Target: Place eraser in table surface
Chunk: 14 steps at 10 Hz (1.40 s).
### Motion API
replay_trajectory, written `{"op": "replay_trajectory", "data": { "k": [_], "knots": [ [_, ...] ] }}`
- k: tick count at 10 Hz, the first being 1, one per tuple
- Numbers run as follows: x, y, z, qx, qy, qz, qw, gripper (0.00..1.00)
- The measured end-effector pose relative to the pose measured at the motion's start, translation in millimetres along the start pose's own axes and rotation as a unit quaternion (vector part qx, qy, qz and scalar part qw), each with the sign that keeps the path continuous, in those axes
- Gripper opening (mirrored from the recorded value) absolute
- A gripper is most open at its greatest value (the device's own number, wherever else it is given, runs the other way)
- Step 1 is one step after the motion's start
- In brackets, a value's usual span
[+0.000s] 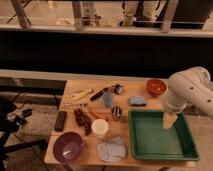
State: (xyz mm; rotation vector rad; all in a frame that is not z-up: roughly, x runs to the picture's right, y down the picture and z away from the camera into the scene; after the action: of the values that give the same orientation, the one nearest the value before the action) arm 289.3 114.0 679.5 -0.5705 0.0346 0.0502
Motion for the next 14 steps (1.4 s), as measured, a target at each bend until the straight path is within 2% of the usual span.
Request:
{"op": "replay_trajectory", "data": {
  "k": [1, 2, 4, 5, 7, 9, 11, 14],
  "knots": [
    [0, 1, 1, -0.001, -0.006, -0.006, 1.0, 0.8],
    [-1, 1, 2, 0.001, -0.027, -0.032, 0.9991, 0.8],
    [-1, -3, 3, 0.005, -0.071, -0.074, 0.9947, 0.8],
    [-1, -4, 4, 0.004, -0.097, -0.099, 0.9903, 0.8],
    [-5, -9, 5, 0.011, -0.13, -0.144, 0.981, 0.8],
    [-10, -9, 4, 0.026, -0.154, -0.198, 0.9677, 0.8],
    [-19, -12, -2, 0.047, -0.166, -0.234, 0.9567, 0.8],
    [-30, -6, -9, 0.08, -0.174, -0.307, 0.9323, 0.8]
  ]
}}
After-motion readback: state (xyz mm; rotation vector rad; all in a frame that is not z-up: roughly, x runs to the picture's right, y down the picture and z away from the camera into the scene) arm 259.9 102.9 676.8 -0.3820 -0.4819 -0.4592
